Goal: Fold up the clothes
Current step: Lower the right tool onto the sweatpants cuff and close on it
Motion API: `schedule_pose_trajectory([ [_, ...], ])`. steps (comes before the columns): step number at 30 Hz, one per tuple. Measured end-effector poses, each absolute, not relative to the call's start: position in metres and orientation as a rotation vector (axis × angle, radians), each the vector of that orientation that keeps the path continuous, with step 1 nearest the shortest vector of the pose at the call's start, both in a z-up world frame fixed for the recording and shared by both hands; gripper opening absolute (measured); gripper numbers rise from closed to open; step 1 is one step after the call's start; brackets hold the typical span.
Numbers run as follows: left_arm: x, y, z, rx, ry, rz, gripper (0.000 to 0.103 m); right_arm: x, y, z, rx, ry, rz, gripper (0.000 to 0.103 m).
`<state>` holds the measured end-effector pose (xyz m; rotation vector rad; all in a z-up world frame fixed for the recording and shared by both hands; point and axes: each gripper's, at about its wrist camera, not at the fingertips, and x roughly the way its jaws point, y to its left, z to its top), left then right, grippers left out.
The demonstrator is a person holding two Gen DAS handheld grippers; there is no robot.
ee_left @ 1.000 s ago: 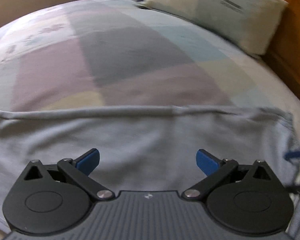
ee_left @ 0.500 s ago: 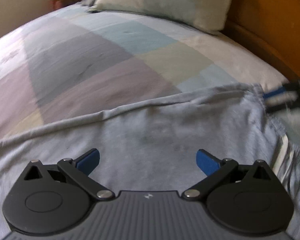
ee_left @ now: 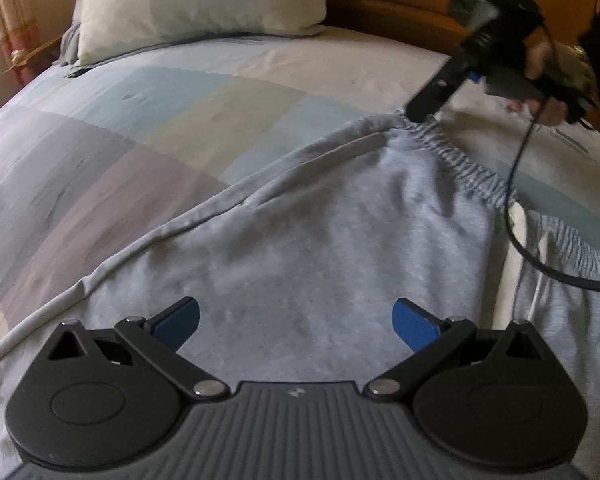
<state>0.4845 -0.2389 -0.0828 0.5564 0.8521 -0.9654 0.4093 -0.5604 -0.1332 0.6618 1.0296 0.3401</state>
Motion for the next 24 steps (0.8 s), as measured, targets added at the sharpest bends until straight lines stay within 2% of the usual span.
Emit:
schedule_pose_trajectory([
  [11,0.483,-0.253,-0.081,0.588,0.852,-1.011,0.102,0.487,-0.561,-0.145,0.71,1.222,0.626,0.103],
  [16,0.485,-0.25,-0.078,0.575,0.852,-1.026,0.102,0.476,-0.562,-0.144,0.721,1.335,0.684,0.103],
  [24,0.492,-0.253,-0.081,0.56,0.858,-1.036,0.102,0.507,-0.538,-0.156,0.744,1.366,0.805,0.103],
])
